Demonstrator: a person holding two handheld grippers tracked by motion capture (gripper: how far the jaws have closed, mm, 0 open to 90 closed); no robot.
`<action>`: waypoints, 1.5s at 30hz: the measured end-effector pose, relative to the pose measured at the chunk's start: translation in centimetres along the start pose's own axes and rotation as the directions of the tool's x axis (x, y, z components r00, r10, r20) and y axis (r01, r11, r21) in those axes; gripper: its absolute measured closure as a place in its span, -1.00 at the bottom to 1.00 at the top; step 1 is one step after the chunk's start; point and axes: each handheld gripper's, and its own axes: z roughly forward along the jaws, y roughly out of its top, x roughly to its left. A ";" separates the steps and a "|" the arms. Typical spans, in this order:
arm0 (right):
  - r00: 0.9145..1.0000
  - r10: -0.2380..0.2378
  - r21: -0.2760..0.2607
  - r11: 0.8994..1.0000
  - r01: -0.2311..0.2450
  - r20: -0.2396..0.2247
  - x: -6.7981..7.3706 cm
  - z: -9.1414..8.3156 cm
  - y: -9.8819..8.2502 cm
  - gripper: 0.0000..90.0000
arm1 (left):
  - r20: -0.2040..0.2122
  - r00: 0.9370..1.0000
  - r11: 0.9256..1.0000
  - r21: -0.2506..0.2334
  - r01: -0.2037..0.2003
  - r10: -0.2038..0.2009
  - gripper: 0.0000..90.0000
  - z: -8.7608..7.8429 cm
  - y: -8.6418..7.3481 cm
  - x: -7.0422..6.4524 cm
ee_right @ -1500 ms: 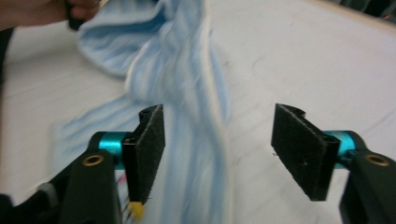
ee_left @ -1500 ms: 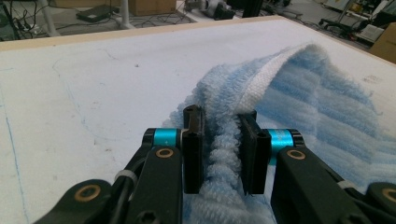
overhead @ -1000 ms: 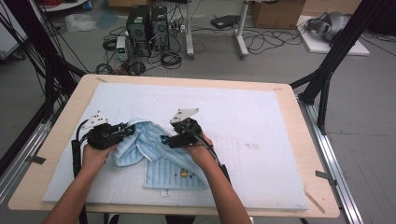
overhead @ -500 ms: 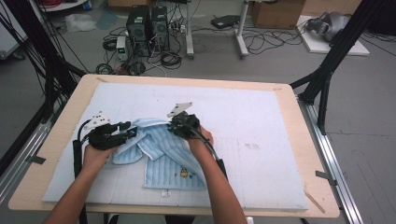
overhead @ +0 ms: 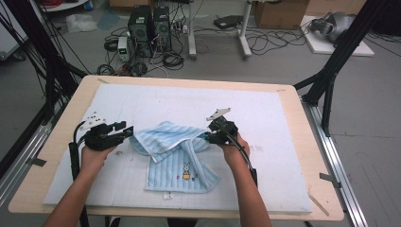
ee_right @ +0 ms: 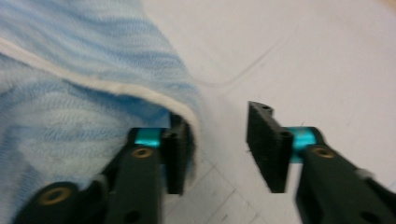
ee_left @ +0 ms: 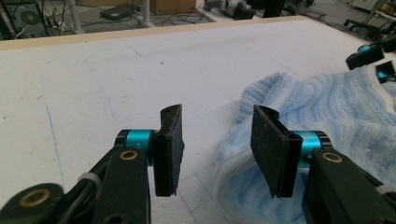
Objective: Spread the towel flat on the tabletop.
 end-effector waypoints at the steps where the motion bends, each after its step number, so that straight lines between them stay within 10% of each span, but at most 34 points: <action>1: 1.000 -0.014 -0.039 0.999 0.014 -0.010 0.2 -0.4 0.2 0.10 | -0.001 1.000 1.000 -0.002 0.004 -0.004 0.19 0.0 0.0 0.0; 8: 0.973 -0.182 -0.201 0.968 0.151 -0.144 3.9 -1.6 2.2 -0.05 | -0.002 1.000 1.000 -0.013 0.008 -0.008 0.17 -0.1 0.0 0.2; 11: 0.945 -0.231 -0.243 0.954 0.174 -0.233 5.5 -1.4 3.0 -0.06 | -0.003 1.000 1.000 -0.017 0.007 -0.007 0.15 -0.2 0.0 0.3; 12: 0.922 -0.269 -0.257 0.946 0.199 -0.278 6.7 -1.0 3.5 -0.08 | -0.004 1.000 1.000 -0.019 0.008 -0.008 0.13 -0.2 0.0 0.3; 17: 0.885 -0.332 -0.266 0.931 0.251 -0.326 9.1 0.2 4.6 -0.07 | -0.005 1.000 1.000 -0.027 0.008 -0.008 0.11 -0.3 0.0 0.3; 20: 0.866 -0.356 -0.240 0.928 0.284 -0.351 9.9 1.7 5.1 0.31 | -0.004 1.000 1.000 -0.029 0.004 -0.004 0.10 -0.4 0.0 0.4; 21: 0.863 -0.359 -0.223 0.929 0.294 -0.355 9.8 2.4 5.3 0.74 | -0.004 1.000 0.999 -0.032 0.006 -0.006 0.10 -0.5 0.0 0.4; 23: 0.867 -0.354 -0.219 0.931 0.291 -0.350 9.7 2.6 5.4 0.84 | -0.008 1.000 0.999 -0.034 0.005 -0.006 0.10 -0.6 0.0 0.5; 24: 0.889 -0.315 -0.228 0.941 0.249 -0.333 8.7 2.8 5.8 0.88 | -0.010 1.000 0.999 -0.034 0.005 -0.005 0.10 -0.7 0.0 0.6; 27: 0.905 -0.274 -0.237 0.950 0.202 -0.326 7.5 2.7 6.2 0.88 | -0.019 1.000 0.999 -0.041 0.013 -0.013 0.10 -0.8 -0.1 0.8; 28: 0.936 -0.203 -0.240 0.961 0.135 -0.286 5.8 2.7 6.5 0.88 | -0.020 1.000 0.999 -0.040 0.014 -0.015 0.10 -0.7 -0.1 0.8; 30: 0.946 -0.175 -0.238 0.965 0.110 -0.272 5.1 2.8 6.6 0.88 | -0.019 1.000 0.999 -0.035 0.010 -0.011 0.10 -0.6 -0.2 0.7; 32: 0.981 -0.062 -0.226 0.974 0.020 -0.183 2.3 3.3 6.8 0.88 | -0.014 1.000 1.000 -0.031 0.002 -0.002 0.10 -0.5 -0.2 0.5; 36: 0.996 0.024 -0.218 0.975 -0.044 -0.090 0.2 3.9 6.6 0.88 | -0.008 1.000 1.000 -0.027 0.000 -0.001 0.09 -0.2 -0.3 0.3; 41: 0.978 0.199 -0.167 0.968 -0.187 0.056 -2.7 5.1 5.0 0.88 | 0.000 1.000 1.000 -0.012 -0.007 0.007 0.09 0.0 -0.5 0.1; 42: 0.958 0.258 -0.157 0.959 -0.237 0.129 -3.4 5.2 4.5 0.87 | -0.001 1.000 1.000 -0.014 -0.007 0.007 0.09 0.1 -0.5 0.1; 43: 0.958 0.258 -0.157 0.959 -0.237 0.129 -3.4 5.2 4.5 0.87 | -0.001 1.000 1.000 -0.012 -0.008 0.008 0.09 0.1 -0.6 0.2; 45: 0.930 0.318 -0.174 0.942 -0.288 0.182 -4.3 5.1 3.9 0.87 | 0.001 1.000 1.000 -0.010 -0.001 0.001 0.08 0.1 -0.6 0.3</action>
